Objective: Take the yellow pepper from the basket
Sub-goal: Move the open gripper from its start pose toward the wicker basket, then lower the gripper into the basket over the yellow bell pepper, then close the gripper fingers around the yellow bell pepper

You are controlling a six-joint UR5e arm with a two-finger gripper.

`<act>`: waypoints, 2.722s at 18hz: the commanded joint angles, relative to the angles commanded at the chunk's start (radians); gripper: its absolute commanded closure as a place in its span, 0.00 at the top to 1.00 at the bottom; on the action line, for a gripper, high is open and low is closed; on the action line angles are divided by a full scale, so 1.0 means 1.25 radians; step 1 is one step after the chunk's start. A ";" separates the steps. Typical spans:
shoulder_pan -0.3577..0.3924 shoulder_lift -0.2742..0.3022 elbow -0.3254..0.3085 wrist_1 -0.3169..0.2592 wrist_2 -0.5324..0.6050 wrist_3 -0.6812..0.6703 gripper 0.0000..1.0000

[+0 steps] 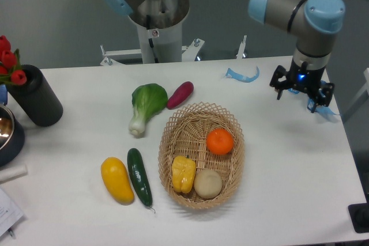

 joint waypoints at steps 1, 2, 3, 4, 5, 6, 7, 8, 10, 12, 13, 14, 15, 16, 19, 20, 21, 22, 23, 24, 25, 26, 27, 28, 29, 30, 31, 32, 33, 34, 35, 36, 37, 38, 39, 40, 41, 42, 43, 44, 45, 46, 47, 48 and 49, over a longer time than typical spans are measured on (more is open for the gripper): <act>-0.018 0.000 0.000 0.001 0.000 -0.034 1.00; -0.036 0.000 0.000 0.004 0.000 -0.072 1.00; -0.052 0.000 0.005 0.005 -0.001 -0.110 1.00; -0.066 -0.001 0.011 0.005 -0.001 -0.146 1.00; -0.082 -0.001 0.013 0.005 -0.001 -0.177 1.00; -0.105 -0.004 0.018 0.007 -0.001 -0.220 1.00; -0.119 -0.007 0.029 0.007 0.000 -0.255 1.00; -0.142 -0.016 0.040 0.006 0.000 -0.313 1.00; -0.184 -0.042 0.056 0.007 0.000 -0.400 1.00; -0.219 -0.066 0.066 0.035 0.005 -0.437 1.00; -0.227 -0.071 0.066 0.050 0.004 -0.459 1.00; -0.237 -0.076 0.067 0.056 0.004 -0.476 1.00; -0.247 -0.079 0.067 0.058 0.004 -0.483 1.00; -0.253 -0.080 0.066 0.056 0.002 -0.483 1.00; -0.287 -0.094 0.058 0.054 0.002 -0.485 1.00; -0.296 -0.098 0.054 0.048 0.004 -0.484 1.00; -0.306 -0.099 0.049 0.047 0.005 -0.483 1.00; -0.309 -0.099 0.039 0.047 0.006 -0.481 1.00; -0.311 -0.099 0.034 0.047 0.005 -0.480 1.00; -0.314 -0.099 0.034 0.047 0.005 -0.481 1.00; -0.318 -0.101 0.036 0.047 0.007 -0.483 1.00; -0.319 -0.107 0.043 0.047 0.006 -0.484 1.00; -0.319 -0.114 0.053 0.047 0.007 -0.484 1.00; -0.319 -0.124 0.061 0.048 0.009 -0.484 1.00; -0.320 -0.131 0.069 0.047 0.010 -0.485 1.00; -0.323 -0.140 0.075 0.047 0.011 -0.484 1.00; -0.327 -0.148 0.085 0.047 0.013 -0.484 1.00; -0.327 -0.156 0.093 0.047 0.012 -0.484 1.00; -0.328 -0.161 0.101 0.047 0.012 -0.484 1.00; -0.330 -0.167 0.105 0.047 0.012 -0.484 1.00; -0.333 -0.171 0.112 0.045 0.012 -0.484 1.00; -0.334 -0.180 0.117 0.045 0.011 -0.485 1.00; -0.340 -0.189 0.124 0.044 0.012 -0.486 1.00; -0.343 -0.191 0.129 0.038 0.012 -0.491 1.00; -0.343 -0.193 0.130 0.026 0.012 -0.494 0.97; -0.343 -0.193 0.130 0.015 0.012 -0.494 0.96; -0.344 -0.193 0.129 0.006 0.012 -0.494 0.96; -0.344 -0.191 0.129 0.003 0.012 -0.494 0.96; -0.345 -0.191 0.129 0.000 0.011 -0.494 0.96; -0.349 -0.194 0.129 -0.001 0.011 -0.494 0.96; -0.350 -0.198 0.129 -0.001 0.011 -0.494 0.97; -0.352 -0.200 0.128 -0.001 0.011 -0.495 0.99; -0.357 -0.202 0.126 -0.001 0.011 -0.495 0.99; -0.358 -0.204 0.128 -0.001 0.011 -0.496 0.99; -0.359 -0.205 0.129 -0.001 0.011 -0.497 0.99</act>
